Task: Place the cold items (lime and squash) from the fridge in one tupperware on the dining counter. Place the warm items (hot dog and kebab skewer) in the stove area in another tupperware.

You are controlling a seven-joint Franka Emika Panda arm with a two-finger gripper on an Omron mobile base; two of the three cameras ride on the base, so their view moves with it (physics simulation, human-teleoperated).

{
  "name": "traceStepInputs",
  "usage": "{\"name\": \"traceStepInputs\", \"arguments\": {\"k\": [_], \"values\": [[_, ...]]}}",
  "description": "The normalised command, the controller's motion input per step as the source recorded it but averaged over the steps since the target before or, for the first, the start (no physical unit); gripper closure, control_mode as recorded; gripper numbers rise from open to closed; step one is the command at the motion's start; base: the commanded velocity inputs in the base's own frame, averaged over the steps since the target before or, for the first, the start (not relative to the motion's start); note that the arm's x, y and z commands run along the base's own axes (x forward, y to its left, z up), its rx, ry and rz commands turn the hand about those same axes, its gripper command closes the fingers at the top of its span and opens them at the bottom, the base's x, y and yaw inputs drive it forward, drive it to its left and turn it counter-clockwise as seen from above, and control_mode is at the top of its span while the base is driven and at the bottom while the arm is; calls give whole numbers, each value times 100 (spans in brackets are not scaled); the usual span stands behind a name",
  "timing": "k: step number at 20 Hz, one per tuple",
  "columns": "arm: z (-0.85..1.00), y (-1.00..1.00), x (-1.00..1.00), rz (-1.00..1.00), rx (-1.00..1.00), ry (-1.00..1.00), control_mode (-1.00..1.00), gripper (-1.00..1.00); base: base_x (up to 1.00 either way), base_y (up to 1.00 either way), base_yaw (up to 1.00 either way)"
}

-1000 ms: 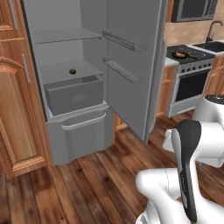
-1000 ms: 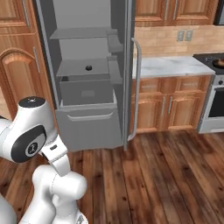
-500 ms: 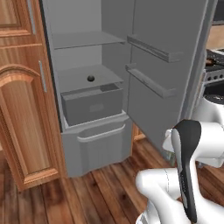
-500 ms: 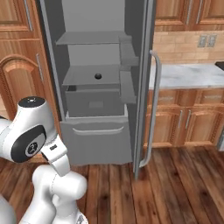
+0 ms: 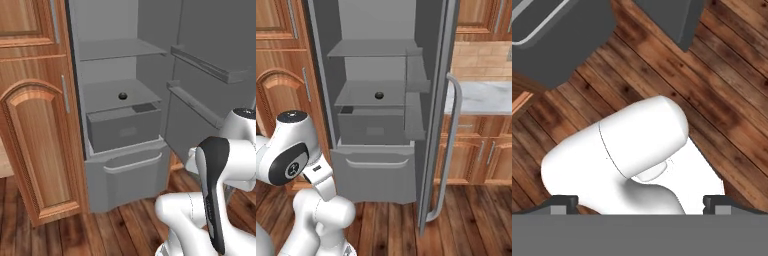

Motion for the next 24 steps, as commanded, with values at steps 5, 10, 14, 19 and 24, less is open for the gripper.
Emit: {"name": "traceStepInputs", "arguments": {"k": [5,10,14,19,24], "values": [[0,0,0,0,0,0,100,-100,48,0,20],[0,0,0,0,0,0,100,-100,56,0,21],[0,0,0,0,0,0,100,-100,67,0,20],[0,0,0,0,0,0,100,-100,62,-1,18],[0,0,0,0,0,0,100,-100,50,-14,12]]}}
